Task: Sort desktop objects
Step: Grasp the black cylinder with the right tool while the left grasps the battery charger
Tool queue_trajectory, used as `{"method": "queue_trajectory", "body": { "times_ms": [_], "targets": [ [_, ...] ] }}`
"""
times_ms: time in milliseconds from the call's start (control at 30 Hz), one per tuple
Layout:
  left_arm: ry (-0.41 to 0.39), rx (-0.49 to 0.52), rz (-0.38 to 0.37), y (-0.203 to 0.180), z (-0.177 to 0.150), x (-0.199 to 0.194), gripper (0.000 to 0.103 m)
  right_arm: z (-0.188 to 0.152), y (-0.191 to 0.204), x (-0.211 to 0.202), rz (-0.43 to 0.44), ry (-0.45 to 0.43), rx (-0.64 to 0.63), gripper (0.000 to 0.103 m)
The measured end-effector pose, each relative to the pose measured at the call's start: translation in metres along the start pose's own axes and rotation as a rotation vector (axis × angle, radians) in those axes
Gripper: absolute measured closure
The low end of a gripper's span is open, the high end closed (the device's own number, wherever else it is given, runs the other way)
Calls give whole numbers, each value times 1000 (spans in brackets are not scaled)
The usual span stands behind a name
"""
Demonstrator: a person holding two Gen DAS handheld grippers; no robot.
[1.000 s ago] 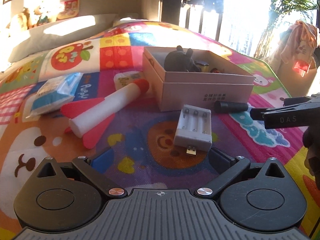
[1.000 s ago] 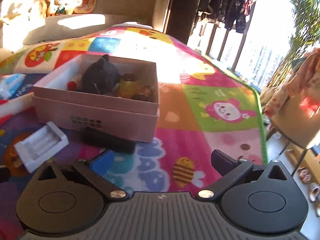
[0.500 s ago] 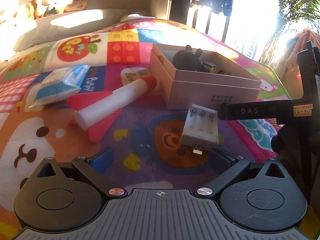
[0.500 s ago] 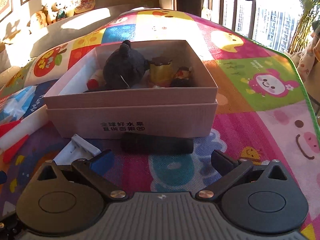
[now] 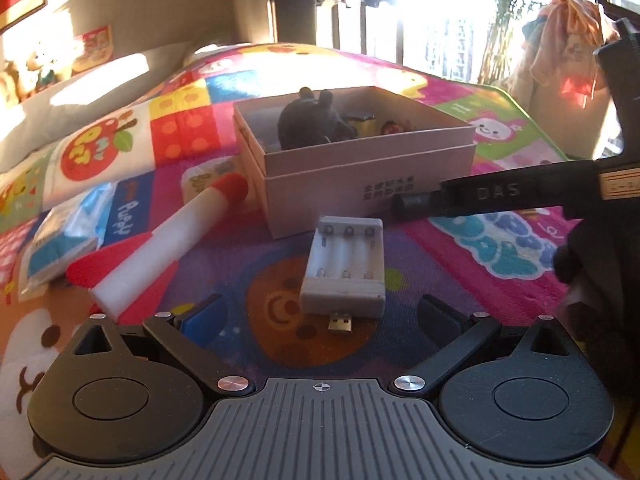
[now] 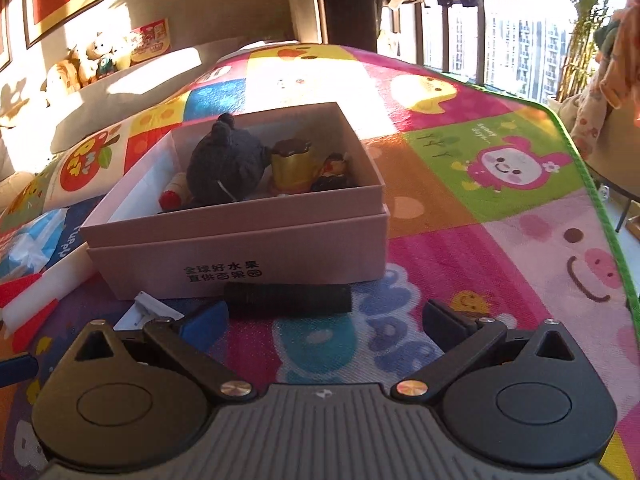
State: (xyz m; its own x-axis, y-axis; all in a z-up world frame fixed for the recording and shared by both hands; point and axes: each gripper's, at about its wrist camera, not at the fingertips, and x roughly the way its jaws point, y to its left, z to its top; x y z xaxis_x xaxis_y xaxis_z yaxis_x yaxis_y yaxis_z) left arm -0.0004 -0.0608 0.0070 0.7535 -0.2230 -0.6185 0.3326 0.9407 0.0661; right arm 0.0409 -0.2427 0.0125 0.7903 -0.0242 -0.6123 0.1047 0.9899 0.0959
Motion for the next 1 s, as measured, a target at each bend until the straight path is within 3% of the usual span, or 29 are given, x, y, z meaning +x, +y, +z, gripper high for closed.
{"method": "queue_trajectory", "body": {
  "times_ms": [133, 267, 333, 367, 467, 533, 733, 900, 1000],
  "targets": [
    [4, 96, 79, 3, 6, 10, 0, -11, -22, -20, -26, -15, 70, 0],
    [-4, 173, 253, 22, 4, 10, 0, -22, -39, -33, -29, -11, 124, 0],
    [11, 142, 318, 38, 4, 9, 0, -24, -40, -36, -32, -21, 129, 0],
    [14, 90, 297, 46, 5, 5, 0, -24, -38, -37, -34, -28, 122, 0],
    [23, -82, 53, 59, 9, -5, 0, -24, -31, -35, -31, -24, 81, 0],
    [28, -134, -48, 53, 12, -2, 0, -24, -27, -35, -36, -26, 59, 0],
    [40, -141, -21, 29, 24, 29, 0, -25, -27, -38, -43, -36, 62, 0],
    [74, -114, 87, 24, 29, 49, 0, -24, -28, -36, -33, -29, 69, 0],
    [82, -127, 61, 28, 31, 52, 0, -24, -30, -33, -15, -12, 84, 0]
  ]
}}
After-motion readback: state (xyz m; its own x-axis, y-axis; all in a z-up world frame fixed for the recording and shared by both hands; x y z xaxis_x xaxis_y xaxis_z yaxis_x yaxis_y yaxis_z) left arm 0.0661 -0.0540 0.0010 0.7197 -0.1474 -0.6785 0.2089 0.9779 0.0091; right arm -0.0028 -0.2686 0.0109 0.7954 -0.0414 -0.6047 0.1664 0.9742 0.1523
